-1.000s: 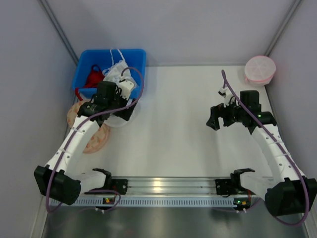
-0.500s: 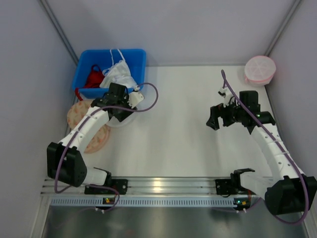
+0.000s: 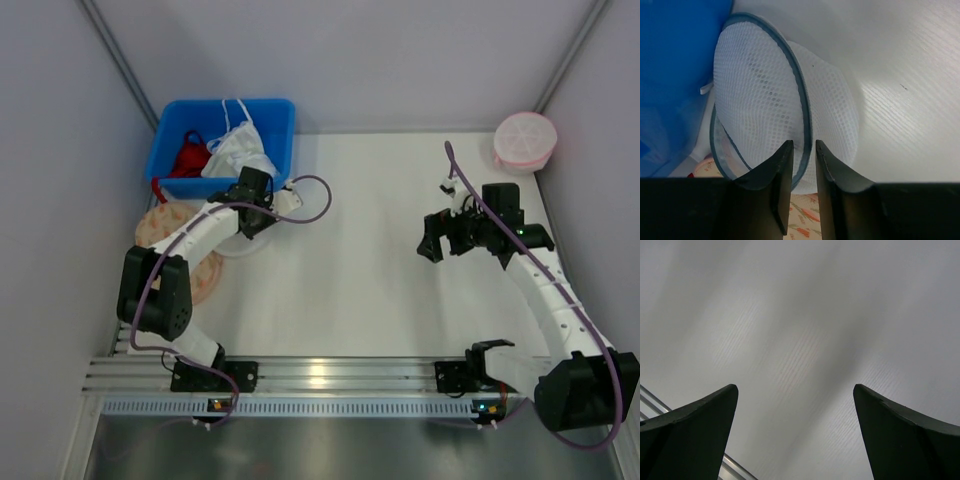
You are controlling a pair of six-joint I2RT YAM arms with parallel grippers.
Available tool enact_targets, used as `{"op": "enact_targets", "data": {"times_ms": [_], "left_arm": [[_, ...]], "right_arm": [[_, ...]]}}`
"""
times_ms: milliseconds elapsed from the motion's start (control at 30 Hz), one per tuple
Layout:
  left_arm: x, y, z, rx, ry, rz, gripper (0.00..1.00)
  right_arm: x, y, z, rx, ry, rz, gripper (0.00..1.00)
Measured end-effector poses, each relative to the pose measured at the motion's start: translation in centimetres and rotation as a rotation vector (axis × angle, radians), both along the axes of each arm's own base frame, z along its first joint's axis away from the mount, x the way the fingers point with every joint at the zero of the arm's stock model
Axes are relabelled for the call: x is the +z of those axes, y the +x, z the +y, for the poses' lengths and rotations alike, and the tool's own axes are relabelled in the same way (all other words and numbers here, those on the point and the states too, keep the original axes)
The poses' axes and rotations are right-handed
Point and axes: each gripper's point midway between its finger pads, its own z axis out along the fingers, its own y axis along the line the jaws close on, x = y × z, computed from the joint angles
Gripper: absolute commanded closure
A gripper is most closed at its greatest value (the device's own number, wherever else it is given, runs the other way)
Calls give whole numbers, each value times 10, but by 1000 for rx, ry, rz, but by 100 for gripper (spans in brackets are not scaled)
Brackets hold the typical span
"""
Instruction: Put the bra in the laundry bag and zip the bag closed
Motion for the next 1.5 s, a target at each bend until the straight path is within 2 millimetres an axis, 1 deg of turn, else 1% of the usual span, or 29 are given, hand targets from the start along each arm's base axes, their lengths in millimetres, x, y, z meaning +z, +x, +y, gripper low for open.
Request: {"op": "enact_targets", "data": {"times_ms": [167, 333, 400, 433, 500, 567, 600, 667, 700, 767, 833, 933, 1033, 1100, 1200, 1333, 1400, 1500], "left_arm": [[-1, 10, 0, -12, 22, -20, 100], [5, 13, -5, -41, 36, -42, 100], [10, 11, -15, -72, 28, -56, 100], [15, 9, -21, -91, 19, -68, 100], [32, 2, -39, -148, -16, -108, 100], [55, -9, -64, -223, -74, -161, 100], [70, -17, -79, -271, -111, -193, 100], [90, -32, -104, -353, -171, -233, 100], [98, -40, -116, -394, -198, -246, 100], [105, -54, -135, -456, -235, -250, 100], [104, -66, -153, -507, -255, -234, 100], [94, -77, -179, -550, -275, -178, 100], [89, -78, -203, -555, -310, -124, 100], [89, -75, -215, -544, -345, -100, 100], [95, -74, -227, -539, -398, -77, 100], [105, -76, -239, -547, -458, -61, 100], [108, -79, -243, -556, -482, -50, 100], [110, -82, -249, -571, -512, -30, 100]], "right_arm": [[0, 0, -1, -2, -3, 0, 1], [-1, 0, -1, -2, -4, 1, 0], [-1, 1, -1, 1, -8, -1, 1], [-1, 1, -1, 2, -10, -1, 1], [-2, 1, -1, 8, -15, -5, 1], [-1, 1, -1, 19, -14, -10, 1], [-1, 1, 1, 30, -10, -14, 1], [2, 0, 4, 56, 3, -24, 1], [3, 0, 6, 68, 10, -30, 1], [8, -2, 11, 97, 31, -47, 1], [15, -4, 17, 130, 60, -71, 3], [28, -5, 28, 179, 122, -111, 5], [40, -5, 39, 211, 186, -133, 6], [47, -5, 45, 230, 223, -149, 6], [56, -3, 52, 257, 256, -177, 6], [63, 0, 69, 320, 283, -219, 6], [60, 3, 77, 339, 296, -218, 5], [47, 4, 90, 360, 313, -178, 5]]}}
